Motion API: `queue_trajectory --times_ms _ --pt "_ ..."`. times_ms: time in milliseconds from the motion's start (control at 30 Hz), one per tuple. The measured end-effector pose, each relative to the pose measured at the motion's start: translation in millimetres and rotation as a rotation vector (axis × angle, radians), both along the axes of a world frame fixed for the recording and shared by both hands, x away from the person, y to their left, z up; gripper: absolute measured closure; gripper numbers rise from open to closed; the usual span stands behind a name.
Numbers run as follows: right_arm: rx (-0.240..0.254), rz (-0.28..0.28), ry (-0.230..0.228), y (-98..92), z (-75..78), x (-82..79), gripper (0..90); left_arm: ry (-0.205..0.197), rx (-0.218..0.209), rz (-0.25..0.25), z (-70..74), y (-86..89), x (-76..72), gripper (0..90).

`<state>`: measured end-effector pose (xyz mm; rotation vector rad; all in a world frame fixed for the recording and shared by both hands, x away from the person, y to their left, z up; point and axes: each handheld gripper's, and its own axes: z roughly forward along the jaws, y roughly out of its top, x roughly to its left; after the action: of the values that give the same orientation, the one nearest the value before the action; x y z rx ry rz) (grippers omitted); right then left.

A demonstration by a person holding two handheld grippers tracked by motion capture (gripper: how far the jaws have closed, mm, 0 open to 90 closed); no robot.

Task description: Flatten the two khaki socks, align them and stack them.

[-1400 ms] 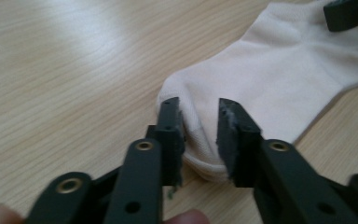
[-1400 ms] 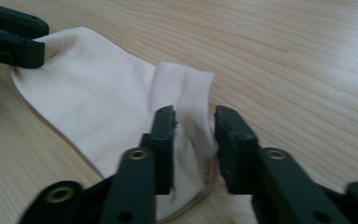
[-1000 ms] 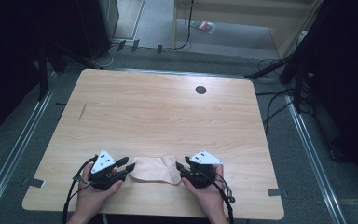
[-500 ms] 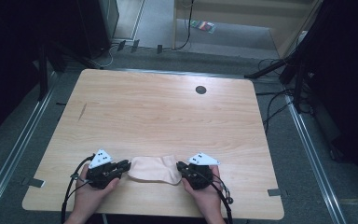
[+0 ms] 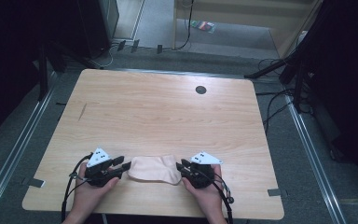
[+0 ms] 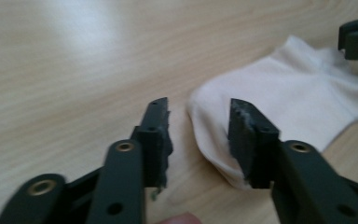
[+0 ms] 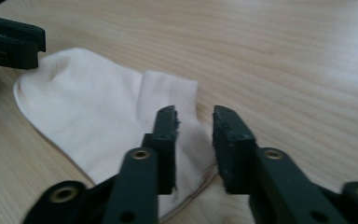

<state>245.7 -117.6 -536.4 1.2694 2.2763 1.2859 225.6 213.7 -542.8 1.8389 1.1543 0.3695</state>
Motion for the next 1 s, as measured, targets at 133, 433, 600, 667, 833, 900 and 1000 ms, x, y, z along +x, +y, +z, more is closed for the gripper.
queue_trajectory --times_ms 133,433,600,667,833,900,1000 --pt "0.012 -0.024 -0.052 -5.5 6.3 2.5 40.8 -0.038 -0.063 0.047 4.5 11.0 1.5 36.8" --pt "0.069 -0.025 -0.079 -19.1 17.5 6.0 17.4 -0.089 -0.124 0.107 14.3 30.4 1.0 13.7" --pt "0.100 -0.039 -0.073 -27.5 19.2 8.8 15.2 -0.092 -0.130 0.119 15.2 42.3 3.1 11.0" --pt "0.099 -0.052 -0.071 -30.9 19.1 10.3 15.0 -0.091 -0.141 0.135 14.9 48.1 4.3 11.0" --pt "0.078 -0.089 -0.066 -40.1 18.7 14.7 14.8 -0.080 -0.152 0.188 13.1 63.1 6.9 11.2" --pt "0.081 -0.094 -0.064 -41.6 18.8 15.0 14.8 -0.078 -0.149 0.212 13.0 69.7 7.8 11.2" --pt "0.076 -0.101 -0.069 -46.7 19.1 16.3 14.8 -0.081 -0.152 0.238 13.1 76.6 8.4 11.5"
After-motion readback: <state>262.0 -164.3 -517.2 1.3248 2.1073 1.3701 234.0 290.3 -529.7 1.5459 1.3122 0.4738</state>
